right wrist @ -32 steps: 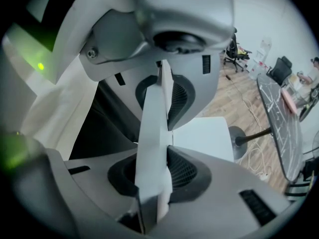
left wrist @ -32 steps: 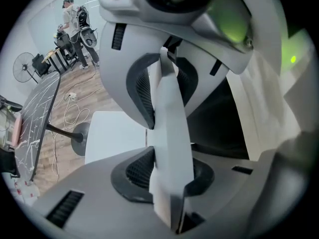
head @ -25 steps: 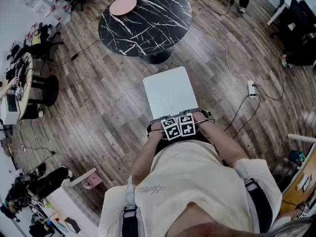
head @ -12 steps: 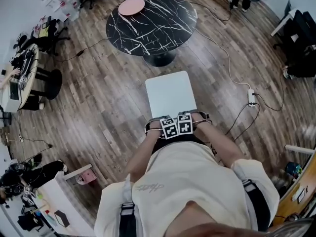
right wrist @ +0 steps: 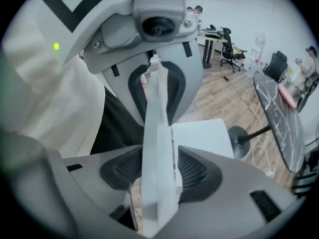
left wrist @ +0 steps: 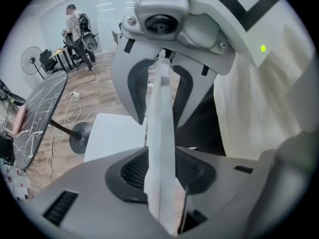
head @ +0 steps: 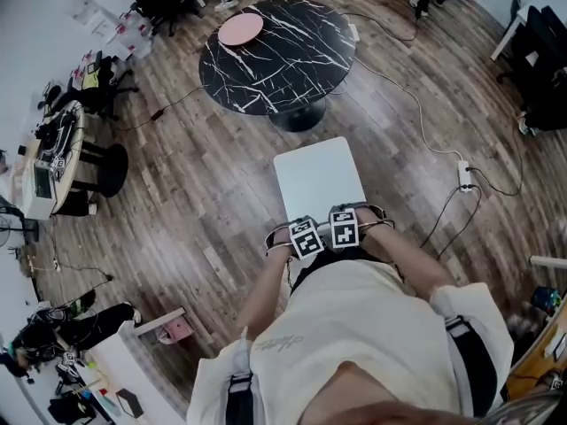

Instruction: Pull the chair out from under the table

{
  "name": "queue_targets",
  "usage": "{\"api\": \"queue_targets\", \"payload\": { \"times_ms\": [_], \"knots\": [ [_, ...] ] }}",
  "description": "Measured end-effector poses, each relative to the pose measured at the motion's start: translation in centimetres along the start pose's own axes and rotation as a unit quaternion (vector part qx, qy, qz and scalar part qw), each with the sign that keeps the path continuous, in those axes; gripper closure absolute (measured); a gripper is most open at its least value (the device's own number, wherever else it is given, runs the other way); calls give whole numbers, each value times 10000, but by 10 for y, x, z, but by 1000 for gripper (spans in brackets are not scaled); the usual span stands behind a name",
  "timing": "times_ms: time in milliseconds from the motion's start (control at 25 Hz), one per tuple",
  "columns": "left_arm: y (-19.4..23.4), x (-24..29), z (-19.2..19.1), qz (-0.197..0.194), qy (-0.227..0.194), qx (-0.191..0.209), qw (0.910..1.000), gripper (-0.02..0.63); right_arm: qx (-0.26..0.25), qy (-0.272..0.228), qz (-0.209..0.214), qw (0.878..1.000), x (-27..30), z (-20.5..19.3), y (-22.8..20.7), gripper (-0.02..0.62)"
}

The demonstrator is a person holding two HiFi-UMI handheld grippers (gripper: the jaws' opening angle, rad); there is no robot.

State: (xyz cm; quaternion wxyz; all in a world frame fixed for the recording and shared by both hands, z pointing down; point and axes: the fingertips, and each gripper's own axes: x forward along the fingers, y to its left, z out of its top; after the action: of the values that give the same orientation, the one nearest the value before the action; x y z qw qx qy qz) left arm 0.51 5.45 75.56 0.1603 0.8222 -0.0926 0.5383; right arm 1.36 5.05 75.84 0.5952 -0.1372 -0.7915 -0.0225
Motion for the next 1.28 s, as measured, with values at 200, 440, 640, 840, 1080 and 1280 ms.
{"api": "queue_targets", "payload": {
  "times_ms": [200, 440, 640, 840, 1080, 1280],
  "knots": [
    [1, -37, 16, 73, -471, -221, 9986, 474, 180, -337, 72, 9992, -40, 13, -6, 365],
    [35, -108, 49, 618, -2100, -1005, 9706, 476, 1209, -1450, -293, 9816, -90, 22, -25, 423],
    [77, -156, 53, 1652, -3044, -1616, 9241, 532, 1671, -2548, -1236, 9444, -150, 31, -58, 510],
    [96, -204, 55, 2000, -3832, -2153, 8757, 589, 1939, -3235, -1748, 9095, -191, 37, -74, 591],
    [101, -255, 66, 2222, -4391, -2371, 8376, 589, 2386, -4457, -2072, 8376, -259, 54, -90, 590],
    [107, -292, 79, 2668, -4695, -2356, 8080, 589, 2495, -4911, -2320, 8017, -294, 61, -98, 591]
  ]
}}
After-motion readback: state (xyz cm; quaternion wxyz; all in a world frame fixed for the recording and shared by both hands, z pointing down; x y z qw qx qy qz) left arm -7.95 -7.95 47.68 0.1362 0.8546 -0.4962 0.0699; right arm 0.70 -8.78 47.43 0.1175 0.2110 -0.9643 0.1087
